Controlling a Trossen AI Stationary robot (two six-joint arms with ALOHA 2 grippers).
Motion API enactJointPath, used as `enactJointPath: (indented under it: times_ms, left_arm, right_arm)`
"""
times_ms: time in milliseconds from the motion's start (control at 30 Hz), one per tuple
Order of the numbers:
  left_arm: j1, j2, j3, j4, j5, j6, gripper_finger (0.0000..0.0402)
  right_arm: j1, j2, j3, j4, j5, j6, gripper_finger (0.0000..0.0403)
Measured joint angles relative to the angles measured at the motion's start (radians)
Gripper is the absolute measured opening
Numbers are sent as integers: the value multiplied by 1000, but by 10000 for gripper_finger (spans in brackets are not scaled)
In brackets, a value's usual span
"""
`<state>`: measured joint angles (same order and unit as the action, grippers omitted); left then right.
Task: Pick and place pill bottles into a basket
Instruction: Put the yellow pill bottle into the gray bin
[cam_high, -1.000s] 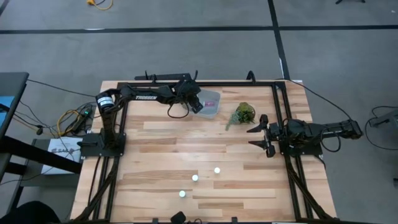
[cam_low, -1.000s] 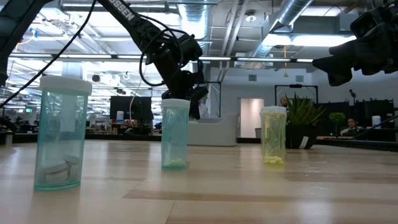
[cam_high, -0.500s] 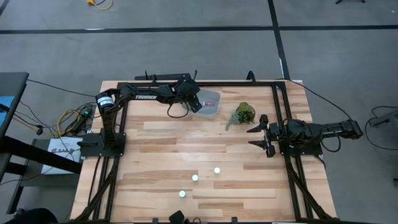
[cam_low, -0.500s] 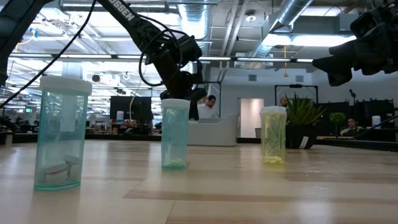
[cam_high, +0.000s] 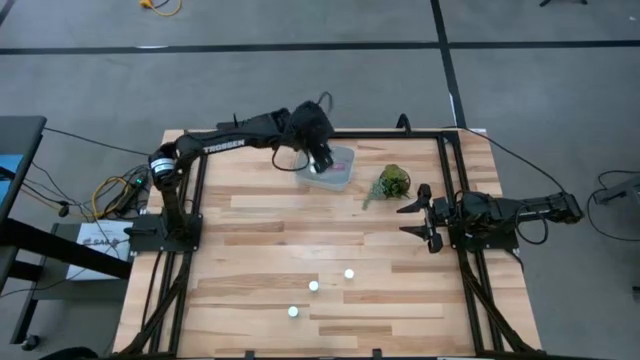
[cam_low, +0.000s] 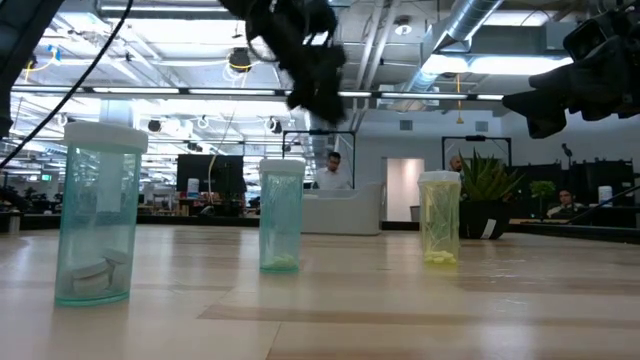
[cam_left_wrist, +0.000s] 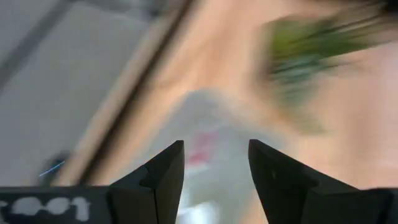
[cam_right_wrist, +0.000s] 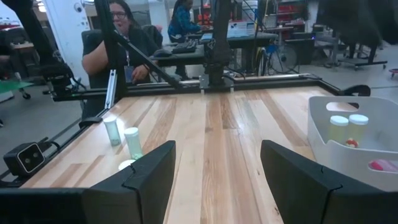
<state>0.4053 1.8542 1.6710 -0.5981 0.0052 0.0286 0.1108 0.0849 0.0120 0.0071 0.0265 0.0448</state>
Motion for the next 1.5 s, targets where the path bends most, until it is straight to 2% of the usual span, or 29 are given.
enactJointPath:
  times_ms: [100, 167, 300, 467, 700, 833, 1100, 1500]
  left_arm:
    - [-68, -9, 20, 2, 176, -25, 167]
    - [-132, -16, 20, -4, 207, -29, 167]
    - [-294, -17, 19, -23, 180, -14, 167]
    - [-493, -17, -16, 44, 68, 2, 167]
    - [-663, -1, -90, 147, 88, -9, 167]
    - [-687, -3, -179, 248, 56, -67, 167]
    - [-665, -1, -389, 475, 24, -127, 180]
    - [-636, 9, -418, 475, -13, -117, 228]
  right_arm:
    - [0, 0, 0, 0, 0, 0, 230]
    - [0, 0, 0, 0, -1, 0, 230]
    - [0, 0, 0, 0, -1, 0, 230]
    - [0, 0, 0, 0, -1, 0, 230]
    - [0, 0, 0, 0, -1, 0, 230]
    - [0, 0, 0, 0, 0, 0, 230]
    - [0, 0, 0, 0, -1, 0, 230]
    - [0, 0, 0, 0, 0, 0, 230]
